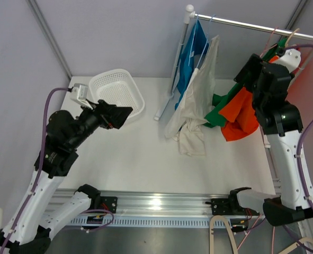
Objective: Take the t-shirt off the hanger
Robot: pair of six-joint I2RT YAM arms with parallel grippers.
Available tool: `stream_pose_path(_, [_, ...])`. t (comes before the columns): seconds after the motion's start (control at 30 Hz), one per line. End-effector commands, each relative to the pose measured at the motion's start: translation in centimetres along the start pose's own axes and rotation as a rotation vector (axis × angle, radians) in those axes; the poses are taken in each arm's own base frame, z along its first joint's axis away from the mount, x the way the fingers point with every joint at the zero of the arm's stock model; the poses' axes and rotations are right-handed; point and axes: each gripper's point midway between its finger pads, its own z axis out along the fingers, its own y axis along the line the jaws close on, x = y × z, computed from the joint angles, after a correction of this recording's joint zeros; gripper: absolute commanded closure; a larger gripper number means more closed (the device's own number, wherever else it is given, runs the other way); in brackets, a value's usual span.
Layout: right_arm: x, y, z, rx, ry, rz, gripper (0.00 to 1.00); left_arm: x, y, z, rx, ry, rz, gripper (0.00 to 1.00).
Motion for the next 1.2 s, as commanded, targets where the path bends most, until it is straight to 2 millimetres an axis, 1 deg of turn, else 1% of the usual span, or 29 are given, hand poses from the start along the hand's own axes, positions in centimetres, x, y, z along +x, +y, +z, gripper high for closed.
stream_pose_path(0.0, [-3.2, 3.0, -0.2, -0.111, -0.022, -0.005, 0.03, -1.5, 0.0, 1.2, -0.03, -0.027, 0.021, 0.01])
stream_pose_path(0.03, [-2.9, 4.1, 0.1, -0.155, 0.007, -0.024, 0.04, -1.6, 0.2, 1.9, -0.037, -0.026, 0.019, 0.01])
stream_pose_path(0.07, [-2.2, 6.3, 0.0, -0.267, 0.051, -0.036, 0.04, -1.7, 0.2, 2.3, -0.04, -0.022, 0.015, 0.01])
stream_pose_path(0.1, [-2.7, 7.5, -0.2, -0.317, 0.055, -0.032, 0.03, -1.7, 0.1, 2.7, -0.037, -0.017, 0.01, 0.01])
stream_pose_path(0.13, [-1.6, 8.6, 0.9, -0.345, 0.094, -0.05, 0.04, -1.8, 0.0, 3.1, -0.031, -0.015, 0.01, 0.0])
stream_pose_path(0.17, [-0.9, 9.9, 1.0, -0.395, 0.118, -0.056, 0.04, -1.3, 0.3, 4.0, -0.039, 0.008, 0.008, 0.01])
stream_pose_path(0.2, [-0.8, 10.4, 1.3, -0.407, 0.12, -0.061, 0.05, -1.2, 0.3, 4.4, -0.038, 0.014, 0.009, 0.01])
stream_pose_path(0.23, [-0.3, 11.4, 2.1, -0.431, 0.122, -0.067, 0.08, -1.1, 0.4, 4.8, -0.041, 0.017, 0.008, 0.0])
stream_pose_path(0.3, [0.3, 12.9, 2.3, -0.469, 0.128, -0.069, 0.09, -0.6, 0.7, 6.0, -0.04, 0.03, 0.001, 0.0])
stream_pose_path(0.37, [1.1, 14.4, 3.4, -0.481, 0.127, -0.081, 0.11, -0.3, 0.8, 6.9, -0.035, 0.04, -0.005, 0.01])
stream_pose_path(0.4, [0.8, 15.2, 3.4, -0.472, 0.1, -0.081, 0.11, 0.0, 0.9, 7.3, -0.033, 0.048, -0.009, 0.01])
stream_pose_path(0.43, [1.1, 15.7, 3.9, -0.461, 0.091, -0.099, 0.11, -0.2, 0.8, 7.5, -0.029, 0.047, -0.011, 0.0])
stream_pose_path(0.47, [2.1, 16.3, 4.8, -0.447, 0.099, -0.115, 0.11, -0.2, 0.7, 7.7, -0.025, 0.05, -0.012, 0.01])
stream_pose_path(0.5, [2.4, 16.7, 5.2, -0.435, 0.094, -0.125, 0.11, 0.1, 0.8, 8.0, -0.026, 0.063, -0.014, 0.0])
stream_pose_path(0.53, [2.1, 17.4, 5.3, -0.428, 0.071, -0.127, 0.11, 0.1, 0.9, 8.1, -0.026, 0.063, -0.014, 0.0])
stream_pose_path(0.57, [3.2, 18.1, 6.4, -0.42, 0.082, -0.149, 0.11, 0.1, 0.8, 8.2, -0.023, 0.063, -0.013, 0.0])
stream_pose_path(0.6, [3.5, 18.5, 6.8, -0.419, 0.085, -0.157, 0.11, 0.0, 0.8, 8.2, -0.023, 0.058, -0.006, 0.0])
stream_pose_path(0.63, [2.9, 19.0, 6.9, -0.41, 0.065, -0.154, 0.12, 0.0, 0.9, 8.2, -0.024, 0.057, 0.001, 0.01])
stream_pose_path(0.67, [3.1, 19.2, 7.3, -0.393, 0.065, -0.161, 0.12, 0.0, 1.0, 8.2, -0.026, 0.055, 0.012, 0.01])
stream_pose_path(0.7, [4.4, 19.6, 8.3, -0.371, 0.083, -0.18, 0.13, -0.2, 1.1, 8.1, -0.035, 0.046, 0.015, 0.01])
stream_pose_path(0.8, [3.8, 19.7, 9.3, -0.285, 0.026, -0.181, 0.13, -0.3, 1.3, 7.9, -0.043, 0.04, 0.033, 0.01])
stream_pose_path(0.87, [3.4, 19.2, 9.6, -0.216, -0.016, -0.183, 0.14, -0.5, 1.4, 7.8, -0.049, 0.033, 0.041, 0.0])
stream_pose_path(0.9, [3.2, 19.2, 9.7, -0.195, -0.034, -0.185, 0.15, -0.3, 1.6, 7.9, -0.052, 0.038, 0.04, 0.0])
stream_pose_path(0.97, [2.7, 19.0, 9.9, -0.167, -0.054, -0.185, 0.15, -0.2, 1.5, 8.0, -0.045, 0.038, 0.038, 0.01])
stream_pose_path(1.0, [2.2, 18.9, 9.8, -0.158, -0.066, -0.181, 0.17, 0.1, 1.6, 8.1, -0.045, 0.044, 0.037, 0.01])
stream_pose_path(1.03, [2.6, 19.0, 10.4, -0.139, -0.064, -0.191, 0.18, 0.2, 1.7, 8.1, -0.042, 0.045, 0.037, 0.0])
stream_pose_path(1.07, [2.4, 18.9, 10.5, -0.127, -0.069, -0.199, 0.18, 0.2, 1.6, 8.2, -0.037, 0.043, 0.037, 0.01])
stream_pose_path(1.1, [1.7, 18.7, 10.6, -0.111, -0.088, -0.205, 0.19, 0.5, 1.7, 8.2, -0.04, 0.048, 0.035, 0.01])
stream_pose_path(1.17, [1.9, 18.9, 11.1, -0.102, -0.099, -0.221, 0.22, 0.4, 1.7, 8.2, -0.039, 0.043, 0.039, 0.0])
